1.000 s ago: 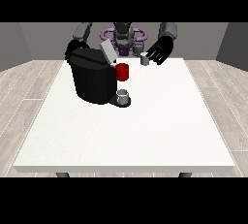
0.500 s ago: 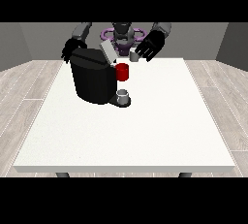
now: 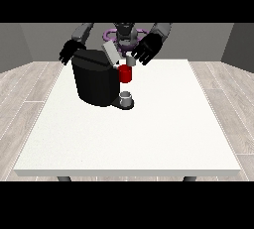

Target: Insert the coffee pod into the coffee machine and close the lid

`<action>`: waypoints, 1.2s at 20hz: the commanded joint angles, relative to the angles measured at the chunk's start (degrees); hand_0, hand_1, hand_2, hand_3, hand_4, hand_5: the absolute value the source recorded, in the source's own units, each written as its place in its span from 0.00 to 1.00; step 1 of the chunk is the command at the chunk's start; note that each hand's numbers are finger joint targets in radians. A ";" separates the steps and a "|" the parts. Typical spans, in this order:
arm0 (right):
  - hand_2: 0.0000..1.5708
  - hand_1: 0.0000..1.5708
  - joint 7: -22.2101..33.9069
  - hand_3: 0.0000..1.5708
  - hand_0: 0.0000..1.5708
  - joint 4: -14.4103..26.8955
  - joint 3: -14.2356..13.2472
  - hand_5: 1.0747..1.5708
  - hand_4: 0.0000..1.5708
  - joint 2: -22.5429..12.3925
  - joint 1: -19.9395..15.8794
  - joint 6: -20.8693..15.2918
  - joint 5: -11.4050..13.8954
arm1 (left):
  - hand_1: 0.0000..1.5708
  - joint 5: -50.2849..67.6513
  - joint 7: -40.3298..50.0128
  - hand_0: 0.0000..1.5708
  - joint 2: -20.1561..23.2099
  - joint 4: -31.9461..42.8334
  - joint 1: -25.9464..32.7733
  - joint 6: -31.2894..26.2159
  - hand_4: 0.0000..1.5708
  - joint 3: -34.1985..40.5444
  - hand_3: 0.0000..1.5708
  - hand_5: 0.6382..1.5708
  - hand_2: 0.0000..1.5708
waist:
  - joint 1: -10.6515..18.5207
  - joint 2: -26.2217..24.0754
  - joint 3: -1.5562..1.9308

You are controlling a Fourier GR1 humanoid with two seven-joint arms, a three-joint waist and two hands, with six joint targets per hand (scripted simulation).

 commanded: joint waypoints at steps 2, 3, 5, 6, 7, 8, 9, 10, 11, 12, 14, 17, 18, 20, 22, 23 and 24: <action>0.00 0.00 -0.30 0.00 0.00 0.60 -1.21 1.00 0.33 -1.10 -0.04 0.34 -0.32 | 0.84 -0.25 1.18 0.84 -1.98 0.49 -0.35 0.43 0.31 -0.08 0.78 1.00 0.85 | -0.05 0.88 0.01; 0.00 0.00 -1.81 0.00 0.00 2.46 0.41 1.00 0.34 2.02 0.45 -2.99 1.84 | 0.82 -1.33 2.81 0.82 -4.13 -0.34 -1.14 0.42 0.32 -1.75 0.78 1.00 0.84 | 1.19 0.13 0.02; 0.00 0.00 0.80 0.00 0.00 0.47 -0.74 1.00 0.31 -0.20 0.49 -0.75 0.07 | 0.83 -0.23 1.30 0.83 -0.50 0.96 -1.54 -1.74 0.32 0.22 0.78 1.00 0.84 | 0.22 0.22 0.00; 0.00 0.00 0.95 0.00 0.00 -0.81 0.37 1.00 0.31 0.46 0.69 -1.63 1.13 | 0.84 -1.30 0.56 0.84 -0.91 1.19 -0.56 0.12 0.32 -0.37 0.79 1.00 0.85 | -0.25 0.58 0.00; 0.00 0.00 3.37 0.00 0.00 -1.36 -1.72 1.00 0.33 -2.20 -1.18 1.25 -1.45 | 0.84 -0.99 1.76 0.84 -1.08 1.55 -1.54 -0.59 0.32 -0.08 0.78 1.00 0.85 | -1.44 0.43 0.00; 0.00 0.00 0.32 0.00 0.00 -0.19 -1.44 1.00 0.33 -1.33 -1.30 0.29 -0.52 | 0.81 -0.78 2.14 0.81 -2.17 1.06 -2.61 -0.26 0.33 -0.05 0.78 1.00 0.83 | -1.05 1.69 0.01; 0.00 0.00 -0.01 0.00 0.00 0.68 -2.15 1.00 0.34 -1.16 -0.42 0.50 -1.36 | 0.78 -1.05 1.01 0.78 -0.60 0.53 -2.49 -1.18 0.33 -0.17 0.77 1.00 0.82 | 0.13 1.24 0.01; 0.00 0.00 -1.49 0.00 0.00 1.60 -2.56 1.00 0.34 -1.67 -1.11 0.24 -0.77 | 0.80 -1.30 2.21 0.80 -1.50 0.46 -3.54 -1.02 0.33 -0.43 0.77 1.00 0.83 | -0.11 2.21 0.02; 0.00 0.00 0.29 0.00 0.00 0.86 -1.94 1.00 0.33 -0.32 -1.86 -1.10 -0.64 | 0.80 -2.32 1.99 0.80 -2.66 0.15 -2.98 -0.15 0.32 -1.58 0.77 1.00 0.82 | 0.27 0.93 0.01; 0.00 0.00 1.36 0.00 0.00 -2.76 1.10 1.00 0.32 0.83 0.02 -1.28 0.90 | 0.77 -1.44 -1.89 0.77 1.20 2.08 -2.03 -0.39 0.32 0.44 0.76 1.00 0.80 | -1.50 2.74 -0.02; 0.00 0.00 0.46 0.00 0.00 -1.23 -1.12 1.00 0.33 -0.09 1.80 0.41 -1.53 | 0.75 -1.22 -0.63 0.75 -0.67 1.57 -0.65 -0.55 0.31 0.20 0.75 1.00 0.80 | -0.52 0.62 0.00; 0.00 0.00 -2.43 0.00 0.00 1.76 -3.80 1.00 0.33 -0.97 -1.03 0.48 -2.72 | 0.77 -2.31 -0.02 0.77 -2.46 -0.01 -1.95 0.30 0.32 -1.10 0.76 1.00 0.81 | 1.20 2.29 0.02; 0.00 0.00 -2.11 0.00 0.00 0.87 -0.95 1.00 0.33 0.76 1.91 -0.76 -0.44 | 0.76 -1.53 0.77 0.76 -2.40 1.16 -2.33 -1.41 0.32 -0.44 0.76 1.00 0.81 | 0.01 1.07 0.01; 0.00 0.00 -1.30 0.00 0.00 0.59 -2.08 1.00 0.33 0.04 0.92 -0.77 -1.19 | 0.77 -1.83 2.22 0.77 -2.78 1.31 -3.01 -0.80 0.33 -0.28 0.77 1.00 0.81 | -0.46 0.88 0.01; 0.00 0.00 -4.66 0.00 0.00 0.80 -1.15 1.00 0.31 1.41 3.56 0.01 -1.40 | 0.74 -2.32 2.00 0.74 -2.72 1.53 -1.74 -0.50 0.32 -0.54 0.75 1.00 0.79 | -0.43 0.92 0.02; 0.00 0.00 -1.34 0.00 0.00 0.00 -0.51 1.00 0.32 1.08 0.91 -0.60 -0.76 | 0.74 -2.27 1.54 0.74 -2.62 1.82 -2.61 -0.26 0.31 -0.25 0.75 1.00 0.79 | -0.24 1.73 0.00; 0.00 0.00 -2.06 0.00 0.00 0.98 -2.12 1.00 0.29 -0.40 1.28 0.13 -1.46 | 0.75 -2.34 1.80 0.75 -1.54 1.72 -3.00 -1.57 0.31 -0.23 0.76 1.00 0.79 | 0.01 1.60 0.01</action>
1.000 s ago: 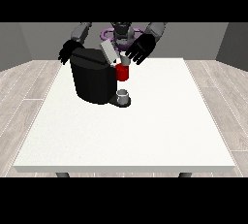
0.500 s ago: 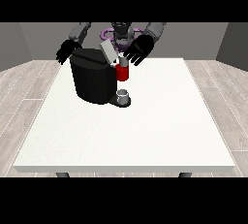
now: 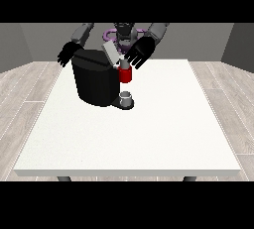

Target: Insert the coffee pod into the coffee machine and close the lid

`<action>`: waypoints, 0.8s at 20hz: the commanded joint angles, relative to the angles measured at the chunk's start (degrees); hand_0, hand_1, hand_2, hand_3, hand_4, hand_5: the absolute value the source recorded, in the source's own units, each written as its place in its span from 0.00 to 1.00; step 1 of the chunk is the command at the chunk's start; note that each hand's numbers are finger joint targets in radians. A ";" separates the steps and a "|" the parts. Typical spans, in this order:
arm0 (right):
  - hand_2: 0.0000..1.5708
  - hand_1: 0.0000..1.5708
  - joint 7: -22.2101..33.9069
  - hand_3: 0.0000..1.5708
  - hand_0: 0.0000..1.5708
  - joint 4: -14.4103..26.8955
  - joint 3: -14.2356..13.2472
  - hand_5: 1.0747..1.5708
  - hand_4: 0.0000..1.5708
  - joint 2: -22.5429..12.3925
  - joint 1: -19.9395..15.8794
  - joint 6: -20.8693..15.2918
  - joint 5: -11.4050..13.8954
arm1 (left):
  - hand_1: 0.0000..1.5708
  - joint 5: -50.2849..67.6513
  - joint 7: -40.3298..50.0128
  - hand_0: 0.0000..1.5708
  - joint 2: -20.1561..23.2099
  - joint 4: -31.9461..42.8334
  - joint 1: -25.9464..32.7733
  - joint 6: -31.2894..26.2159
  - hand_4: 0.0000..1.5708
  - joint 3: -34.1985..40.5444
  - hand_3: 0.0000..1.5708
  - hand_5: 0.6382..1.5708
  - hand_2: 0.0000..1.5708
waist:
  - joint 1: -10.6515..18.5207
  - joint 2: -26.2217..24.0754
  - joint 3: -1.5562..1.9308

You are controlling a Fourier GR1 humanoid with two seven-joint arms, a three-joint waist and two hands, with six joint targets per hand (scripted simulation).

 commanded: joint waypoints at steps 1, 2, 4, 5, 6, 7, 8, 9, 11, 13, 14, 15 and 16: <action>0.00 0.00 -0.88 0.00 0.00 -1.58 1.37 1.00 0.28 0.73 0.92 0.23 0.44 | 0.75 -0.46 -0.31 0.75 0.81 1.08 -0.05 1.21 0.31 0.72 0.75 1.00 0.80 | -1.43 1.41 -0.01; 0.00 0.00 -1.37 0.00 0.00 -1.47 2.05 1.00 0.29 2.03 1.25 -0.95 1.05 | 0.77 -0.65 -0.09 0.77 2.34 1.26 -1.41 -1.04 0.31 0.54 0.76 1.00 0.81 | -1.22 1.00 0.00; 0.00 0.00 1.13 0.00 0.00 -2.14 2.76 1.00 0.29 2.00 1.31 -2.31 2.32 | 0.79 -0.71 -0.32 0.79 -0.53 1.63 1.24 1.00 0.31 0.22 0.76 1.00 0.81 | -0.54 -0.12 -0.02; 0.00 0.00 0.98 0.00 0.00 -0.83 0.14 1.00 0.28 -0.72 -1.02 0.57 -0.13 | 0.80 -0.29 0.35 0.80 1.00 1.31 -1.48 -1.82 0.31 0.51 0.75 1.00 0.82 | -0.60 0.79 0.00; 0.00 0.00 2.24 0.00 0.00 -3.00 1.32 1.00 0.28 -0.44 -0.21 0.25 0.55 | 0.78 -1.03 -1.07 0.78 1.16 1.94 0.11 0.85 0.31 0.56 0.75 1.00 0.81 | -2.03 1.71 -0.02; 0.00 0.00 -2.48 0.00 0.00 1.31 -0.49 1.00 0.28 0.12 -1.41 -0.71 0.44 | 0.78 -0.57 1.01 0.78 -2.06 0.29 -0.84 0.47 0.31 -0.07 0.75 1.00 0.81 | 0.72 1.93 0.01; 0.00 0.00 -0.37 0.00 0.00 0.11 -0.28 1.00 0.26 0.42 -0.94 -0.71 -0.16 | 0.78 -0.88 0.62 0.78 -1.38 0.91 0.23 0.13 0.31 -0.12 0.74 1.00 0.81 | 0.46 0.90 0.00; 0.00 0.00 -0.85 0.00 0.00 0.90 -1.08 1.00 0.28 -0.11 -0.25 -0.32 -0.64 | 0.78 -0.18 -1.00 0.78 -2.35 0.37 1.68 -0.67 0.30 -0.25 0.73 1.00 0.80 | 1.50 0.13 0.00; 0.00 0.00 3.97 0.00 0.00 -2.21 1.80 1.00 0.28 0.21 -2.31 -1.97 1.98 | 0.77 -0.93 0.13 0.77 -1.51 1.76 0.02 0.72 0.29 0.26 0.72 1.00 0.79 | -0.69 1.28 -0.02; 0.00 0.00 0.75 0.00 0.00 -2.96 2.44 1.00 0.26 1.75 0.77 -2.03 1.83 | 0.74 -1.87 -1.16 0.74 0.21 1.94 1.56 1.11 0.29 -0.01 0.67 1.00 0.76 | -1.18 1.45 -0.01; 0.00 0.00 4.42 0.00 0.00 -3.91 1.73 1.00 0.27 -0.35 -0.51 -0.42 0.85 | 0.72 -1.43 -0.93 0.72 2.35 2.31 -0.01 -0.41 0.28 0.94 0.65 1.00 0.74 | -1.84 0.97 -0.02; 0.00 0.00 3.96 0.00 0.00 -3.77 0.48 1.00 0.23 -0.43 -0.19 -0.92 0.18 | 0.73 -0.97 -2.04 0.73 2.81 2.48 0.78 -1.49 0.29 1.15 0.65 1.00 0.75 | -1.36 1.21 -0.01; 0.00 0.00 -1.05 0.00 0.00 0.87 -1.58 1.00 0.23 -1.02 0.85 0.65 -1.13 | 0.72 -1.19 -0.74 0.72 0.23 0.45 0.28 -0.97 0.29 0.14 0.64 1.00 0.74 | 0.27 1.54 0.02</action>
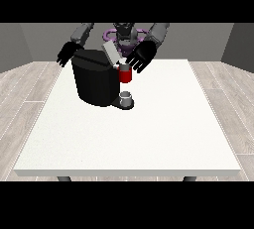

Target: Insert the coffee pod into the coffee machine and close the lid

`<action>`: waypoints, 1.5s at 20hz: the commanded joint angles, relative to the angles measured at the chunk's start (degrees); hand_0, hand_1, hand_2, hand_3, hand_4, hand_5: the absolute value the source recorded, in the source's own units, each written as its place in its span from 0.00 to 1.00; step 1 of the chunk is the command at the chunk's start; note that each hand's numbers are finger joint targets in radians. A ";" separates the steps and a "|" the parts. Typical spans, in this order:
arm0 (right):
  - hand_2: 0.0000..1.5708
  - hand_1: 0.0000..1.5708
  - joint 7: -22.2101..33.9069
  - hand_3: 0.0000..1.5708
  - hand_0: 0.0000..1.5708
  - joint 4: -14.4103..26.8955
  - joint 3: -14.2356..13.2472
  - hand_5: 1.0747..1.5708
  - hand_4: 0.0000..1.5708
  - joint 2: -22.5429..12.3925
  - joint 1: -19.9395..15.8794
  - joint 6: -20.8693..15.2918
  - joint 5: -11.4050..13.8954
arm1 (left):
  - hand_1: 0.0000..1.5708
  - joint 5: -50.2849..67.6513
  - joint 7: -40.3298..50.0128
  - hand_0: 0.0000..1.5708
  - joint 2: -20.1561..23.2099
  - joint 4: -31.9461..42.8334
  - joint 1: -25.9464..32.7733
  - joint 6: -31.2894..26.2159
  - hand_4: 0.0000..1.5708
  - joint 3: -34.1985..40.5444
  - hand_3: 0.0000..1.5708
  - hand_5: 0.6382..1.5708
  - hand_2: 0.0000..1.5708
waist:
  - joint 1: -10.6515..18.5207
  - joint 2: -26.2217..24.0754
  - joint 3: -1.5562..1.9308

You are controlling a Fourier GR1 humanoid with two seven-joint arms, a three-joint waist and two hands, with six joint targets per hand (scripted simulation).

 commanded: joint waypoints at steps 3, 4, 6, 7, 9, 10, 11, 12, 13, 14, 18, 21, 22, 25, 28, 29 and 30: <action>0.00 0.00 -2.66 0.00 0.00 1.79 -0.47 1.00 0.21 0.73 -0.54 -1.52 0.80 | 0.69 -1.57 -1.67 0.69 0.79 -0.90 -0.68 -1.18 0.26 -1.48 0.61 1.00 0.72 | 1.99 0.93 -0.04; 0.00 0.00 1.33 0.00 0.00 -1.76 1.22 1.00 0.26 0.15 2.02 0.10 0.51 | 0.67 -1.55 -2.03 0.67 0.12 0.52 2.16 0.75 0.25 -0.92 0.60 1.00 0.71 | -0.03 -1.39 -0.07; 0.00 0.00 -1.35 0.00 0.00 1.15 -1.36 1.00 0.28 -0.41 -0.29 -0.48 -0.31 | 0.67 -1.71 -1.64 0.67 -1.53 -0.58 1.73 0.28 0.23 -1.69 0.61 1.00 0.71 | 2.05 -0.33 -0.05; 0.00 0.00 -0.84 0.00 0.00 2.64 -3.16 1.00 0.28 -2.67 -3.13 1.03 -1.36 | 0.67 -1.93 0.31 0.67 -1.85 -1.24 -0.80 1.05 0.23 -1.47 0.61 1.00 0.72 | 1.72 1.16 -0.04; 0.00 0.00 -0.81 0.00 0.00 0.51 -0.26 1.00 0.28 0.53 -2.59 -1.78 0.71 | 0.68 -2.35 -0.64 0.68 -1.22 -0.75 -0.86 2.69 0.23 -1.06 0.62 1.00 0.72 | 0.88 1.48 -0.06; 0.00 0.00 -1.78 0.00 0.00 0.32 -0.65 1.00 0.30 0.59 0.41 -0.57 -0.50 | 0.68 -2.08 -3.53 0.68 -0.60 -0.71 2.26 1.65 0.23 -1.28 0.61 1.00 0.71 | 1.70 -0.18 -0.06; 0.00 0.00 -1.99 0.00 0.00 3.46 -1.33 1.00 0.29 1.16 -2.11 -1.55 -0.47 | 0.68 -2.91 -0.23 0.68 -2.90 -1.75 -0.50 1.29 0.24 -2.53 0.59 1.00 0.71 | 2.68 0.17 -0.04; 0.00 0.00 2.05 0.00 0.00 -0.01 -2.15 1.00 0.29 -2.27 -1.38 0.71 -1.43 | 0.65 -2.91 -1.40 0.65 -1.58 -0.21 1.85 1.62 0.23 -1.90 0.58 1.00 0.69 | 0.71 -1.35 -0.06; 0.00 0.00 -1.76 0.00 0.00 0.15 0.52 1.00 0.26 0.99 -0.86 -1.73 1.16 | 0.58 -2.78 -4.47 0.58 0.51 -0.02 1.42 0.96 0.23 -1.58 0.55 1.00 0.65 | 1.62 2.03 -0.07; 0.00 0.00 0.19 0.00 0.00 0.63 0.02 1.00 0.29 1.76 0.39 -1.84 -0.14 | 0.36 -4.24 -3.20 0.36 -0.75 -0.12 2.38 -1.36 0.15 -3.96 0.41 1.00 0.52 | 1.96 -1.70 -0.05; 0.00 0.00 -2.18 0.00 0.00 1.37 0.56 1.00 0.26 1.31 0.30 -1.20 0.71 | 0.00 -5.84 -1.80 0.00 -0.94 -0.08 1.27 -0.67 0.00 -4.65 0.00 1.00 0.00 | 1.24 -0.03 -0.04; 0.00 0.00 -2.09 0.00 0.00 5.09 -3.51 1.00 0.28 -1.25 -2.49 -0.68 -1.19 | 0.00 -5.91 -2.28 0.00 -0.12 -1.67 -0.32 -4.24 0.00 -5.30 0.00 1.00 0.00 | 3.89 -0.11 -0.02; 0.00 0.00 -0.59 0.00 0.00 1.06 -0.86 1.00 0.24 0.61 -2.46 -1.49 -0.36 | 0.00 -6.06 -3.85 0.00 1.90 -0.03 0.16 -1.81 0.00 -3.90 0.00 1.00 0.00 | 1.66 1.49 -0.05; 0.00 0.00 -0.36 0.00 0.00 3.87 -1.94 1.00 0.22 -1.21 -0.50 -0.79 -0.10 | 0.00 -5.75 -2.91 0.00 -0.93 -1.68 0.87 -2.63 0.00 -4.45 0.00 1.00 0.00 | 2.91 -1.98 -0.05; 0.00 0.00 -3.36 0.00 0.00 6.01 -1.70 1.00 0.25 0.92 1.47 -2.81 0.54 | 0.00 -5.69 -1.02 0.00 -1.58 -1.93 0.92 -4.78 0.00 -4.52 0.00 1.00 0.00 | 4.43 -3.54 -0.03; 0.00 0.00 -3.35 0.00 0.00 5.35 -0.94 1.00 0.24 1.35 3.10 -1.55 -0.12 | 0.00 -5.21 -0.97 0.00 -1.10 -1.77 1.07 -6.03 0.00 -4.10 0.00 1.00 0.00 | 4.11 -5.38 -0.03; 0.00 0.00 -2.08 0.00 0.00 5.68 -4.57 1.00 0.24 -2.14 -1.02 0.12 -2.51 | 0.00 -5.42 -2.17 0.00 -1.53 -2.46 1.54 -3.45 0.00 -3.85 0.00 1.00 0.00 | 4.37 -2.73 -0.04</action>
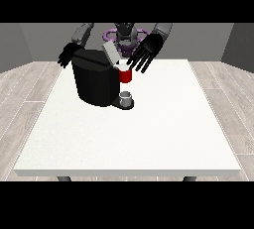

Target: Insert the coffee pod into the coffee machine and close the lid

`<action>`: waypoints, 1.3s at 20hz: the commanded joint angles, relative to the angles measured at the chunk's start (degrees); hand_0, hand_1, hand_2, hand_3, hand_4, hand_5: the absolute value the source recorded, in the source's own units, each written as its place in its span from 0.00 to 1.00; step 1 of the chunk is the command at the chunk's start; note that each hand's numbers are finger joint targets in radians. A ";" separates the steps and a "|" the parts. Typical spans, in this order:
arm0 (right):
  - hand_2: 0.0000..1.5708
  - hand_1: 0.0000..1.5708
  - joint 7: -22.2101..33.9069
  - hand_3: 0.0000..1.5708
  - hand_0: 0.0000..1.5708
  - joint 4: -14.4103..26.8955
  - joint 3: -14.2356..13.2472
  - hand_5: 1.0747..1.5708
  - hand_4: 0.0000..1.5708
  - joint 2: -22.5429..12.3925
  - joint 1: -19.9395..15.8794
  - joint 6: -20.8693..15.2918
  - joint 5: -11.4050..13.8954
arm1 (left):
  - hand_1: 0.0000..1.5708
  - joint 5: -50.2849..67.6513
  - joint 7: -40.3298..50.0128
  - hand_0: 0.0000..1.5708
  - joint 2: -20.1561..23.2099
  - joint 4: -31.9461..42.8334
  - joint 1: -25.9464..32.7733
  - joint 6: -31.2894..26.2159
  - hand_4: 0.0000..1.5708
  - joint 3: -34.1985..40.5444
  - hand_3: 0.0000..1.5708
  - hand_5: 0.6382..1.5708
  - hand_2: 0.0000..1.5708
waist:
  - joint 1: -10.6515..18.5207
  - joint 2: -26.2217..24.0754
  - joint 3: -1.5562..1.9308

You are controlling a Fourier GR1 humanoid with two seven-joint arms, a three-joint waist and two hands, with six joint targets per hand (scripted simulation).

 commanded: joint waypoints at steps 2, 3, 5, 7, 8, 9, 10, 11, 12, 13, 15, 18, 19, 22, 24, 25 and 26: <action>0.00 0.00 0.35 0.00 0.00 2.00 -1.83 1.00 0.26 -1.53 -1.33 -0.21 -0.39 | 0.00 -0.23 0.17 0.00 -1.09 -1.46 0.62 -0.81 0.00 -0.27 0.00 1.00 0.00 | 2.33 -1.90 -0.04; 0.00 0.00 -4.64 0.00 0.00 3.21 -0.81 1.00 0.26 0.93 3.71 -0.26 -0.16 | 0.00 -0.74 0.80 0.00 -2.22 -2.06 2.35 0.12 0.00 -0.86 0.00 1.00 0.00 | 2.15 -3.14 -0.03; 0.00 0.00 3.99 0.00 0.00 -0.50 0.32 1.00 0.25 0.26 3.94 -0.01 -0.68 | 0.00 -0.16 1.57 0.00 -2.54 -0.13 5.24 -0.56 0.00 -0.15 0.00 1.00 0.00 | 1.30 -7.70 -0.07; 0.00 0.00 -1.80 0.00 0.00 1.36 -0.60 1.00 0.27 0.49 4.07 0.46 -0.98 | 0.00 2.28 -0.35 0.00 -2.58 -1.46 4.84 -0.88 0.00 1.99 0.00 1.00 0.00 | 2.70 -5.34 -0.05; 0.00 0.00 -1.45 0.00 0.00 1.81 -1.02 1.00 0.24 -0.18 4.46 1.13 -1.35 | 0.00 3.21 2.27 0.00 -4.56 -1.53 5.14 -0.46 0.00 2.77 0.00 1.00 0.00 | 2.98 -6.99 -0.05; 0.00 0.00 -2.52 0.00 0.00 2.98 -2.16 1.00 0.26 -0.76 5.32 1.95 -2.29 | 0.00 3.51 0.12 0.00 -4.89 -2.79 7.18 -0.33 0.00 2.39 0.00 1.00 0.00 | 4.92 -7.92 -0.04; 0.00 0.00 -0.70 0.00 0.00 4.28 -3.99 1.00 0.25 -1.83 3.97 0.72 -2.54 | 0.00 7.52 3.28 0.00 -9.06 -2.62 6.19 0.52 0.00 5.78 0.00 1.00 0.00 | 6.08 -9.24 -0.04; 0.00 0.00 -4.72 0.00 0.00 3.94 -3.51 1.00 0.28 -1.29 6.41 1.38 -2.18 | 0.00 9.77 1.50 0.00 -7.99 -2.57 7.46 0.96 0.00 8.25 0.00 1.00 0.00 | 6.50 -8.83 -0.05; 0.00 0.00 -1.89 0.00 0.00 3.52 -4.66 1.00 0.28 -2.34 6.68 2.06 -3.62 | 0.00 11.48 -0.30 0.00 -6.74 -2.52 8.87 -0.20 0.00 9.74 0.00 1.00 0.00 | 7.35 -10.34 -0.08; 0.00 0.00 -1.09 0.00 0.00 2.47 -2.03 1.00 0.27 -0.99 7.88 1.24 -1.59 | 0.00 14.60 -1.04 0.00 -9.04 -2.39 9.60 1.18 0.05 12.47 0.00 1.00 0.00 | 7.07 -11.69 -0.16; 0.00 0.00 -3.18 0.00 0.00 3.77 -4.25 1.00 0.25 -0.64 8.96 0.27 -2.76 | 0.00 20.03 -2.39 0.00 -12.30 -2.37 12.17 -1.69 0.17 15.66 0.00 1.00 0.00 | 10.30 -14.28 -0.14; 0.00 0.00 -2.46 0.00 0.00 2.03 -1.60 1.00 0.28 0.01 13.41 1.51 -1.52 | 0.00 21.24 -4.05 0.00 -15.75 -2.41 19.73 0.09 0.00 15.96 0.00 1.00 0.00 | 11.21 -19.89 -0.12; 0.00 0.00 -0.94 0.00 0.00 1.96 -4.64 1.00 0.31 -2.63 13.37 2.59 -3.81 | 0.00 21.74 -3.21 0.00 -16.26 -2.95 20.83 -1.36 0.00 15.58 0.00 1.00 0.00 | 11.41 -22.29 -0.08; 0.00 0.00 1.48 0.00 0.00 -0.54 -1.36 1.00 0.23 -4.24 14.86 3.99 -1.00 | 0.00 23.05 -3.49 0.00 -18.70 -3.80 25.44 0.34 0.00 16.12 0.00 1.00 0.00 | 12.24 -25.89 -0.10; 0.00 0.00 1.12 0.00 0.00 -1.04 -2.71 1.00 0.25 -6.05 12.77 5.72 -2.43 | 0.00 26.32 -3.07 0.00 -19.53 -3.58 26.39 -1.17 0.09 18.42 0.00 1.00 0.00 | 14.12 -25.71 -0.08; 0.00 0.00 1.46 0.00 0.00 -3.79 -0.57 1.00 0.22 -5.18 11.61 5.90 -1.60 | 0.00 26.45 -5.87 0.00 -17.01 -3.73 27.92 -1.77 0.14 18.85 0.00 1.00 0.00 | 12.74 -23.51 -0.10; 0.00 0.00 3.51 0.00 0.00 -4.34 0.20 1.00 0.24 -5.14 14.13 7.57 -2.42 | 0.00 26.48 -5.00 0.00 -18.95 -3.52 31.19 -1.68 0.14 18.37 0.00 1.00 0.00 | 13.66 -27.68 -0.10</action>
